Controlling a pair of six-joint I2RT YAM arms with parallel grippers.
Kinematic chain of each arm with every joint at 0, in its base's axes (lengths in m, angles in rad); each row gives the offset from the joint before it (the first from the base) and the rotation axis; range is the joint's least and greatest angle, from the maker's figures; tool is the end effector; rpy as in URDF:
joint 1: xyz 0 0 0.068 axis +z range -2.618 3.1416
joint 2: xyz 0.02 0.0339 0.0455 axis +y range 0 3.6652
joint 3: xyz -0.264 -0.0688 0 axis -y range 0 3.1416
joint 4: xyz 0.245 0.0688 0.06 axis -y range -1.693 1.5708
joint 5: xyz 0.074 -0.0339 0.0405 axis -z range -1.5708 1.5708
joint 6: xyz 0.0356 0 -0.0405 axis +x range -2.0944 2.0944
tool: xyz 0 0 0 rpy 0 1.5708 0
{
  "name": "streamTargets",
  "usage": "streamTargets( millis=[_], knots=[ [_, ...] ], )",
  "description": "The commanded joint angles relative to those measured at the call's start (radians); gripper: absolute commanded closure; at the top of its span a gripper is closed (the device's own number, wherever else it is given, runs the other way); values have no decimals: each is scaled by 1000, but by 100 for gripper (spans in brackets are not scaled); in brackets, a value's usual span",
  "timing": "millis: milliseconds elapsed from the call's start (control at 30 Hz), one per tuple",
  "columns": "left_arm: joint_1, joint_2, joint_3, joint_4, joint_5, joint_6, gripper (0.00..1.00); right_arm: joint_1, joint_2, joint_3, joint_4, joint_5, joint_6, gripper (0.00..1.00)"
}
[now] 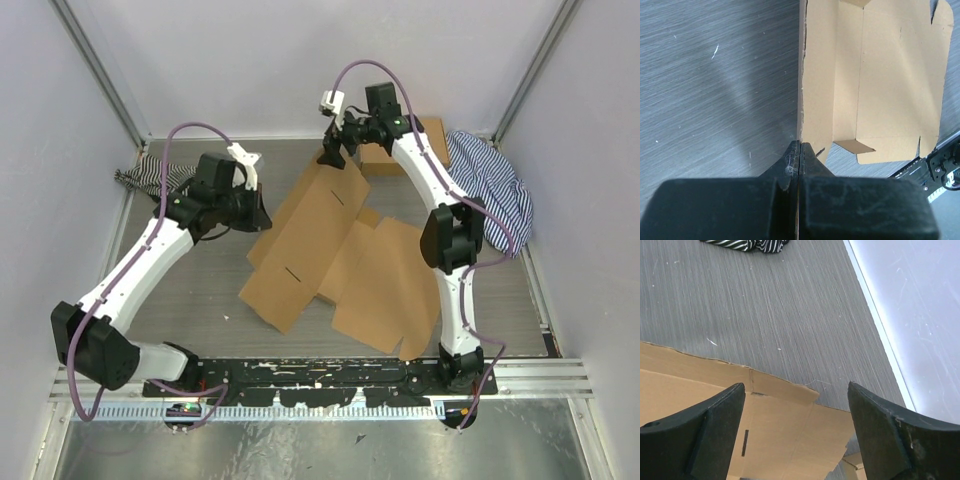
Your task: Fold the paper box
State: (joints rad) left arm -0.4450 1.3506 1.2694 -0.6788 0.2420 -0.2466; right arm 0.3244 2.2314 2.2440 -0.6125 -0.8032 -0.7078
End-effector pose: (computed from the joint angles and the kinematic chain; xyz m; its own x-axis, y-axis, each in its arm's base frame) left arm 0.2582 -0.1326 0.3363 -0.7433 0.0919 -0.6626 0.4055 0.8497 -0.3370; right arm 0.4731 0.1861 0.3293 0.1033 -0.4416 -0.8913 -0.9438 0.2393 -0.2280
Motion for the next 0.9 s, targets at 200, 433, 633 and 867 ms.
streamTargets(
  millis=[200, 433, 633, 867],
  knots=[
    [-21, -39, 0, -30, 12, 19, 100, 38, 39, 65, -73, -28, -174, 9],
    [-21, -26, 8, -42, 0, 19, 100, 45, 37, 46, -137, 2, -230, 24],
    [-21, -7, 17, -42, -17, 21, 100, 44, 3, -3, -167, 74, -245, 61],
    [-21, 22, 30, -37, -27, 16, 100, 61, -32, -47, -180, 111, -180, 77]
  ],
)
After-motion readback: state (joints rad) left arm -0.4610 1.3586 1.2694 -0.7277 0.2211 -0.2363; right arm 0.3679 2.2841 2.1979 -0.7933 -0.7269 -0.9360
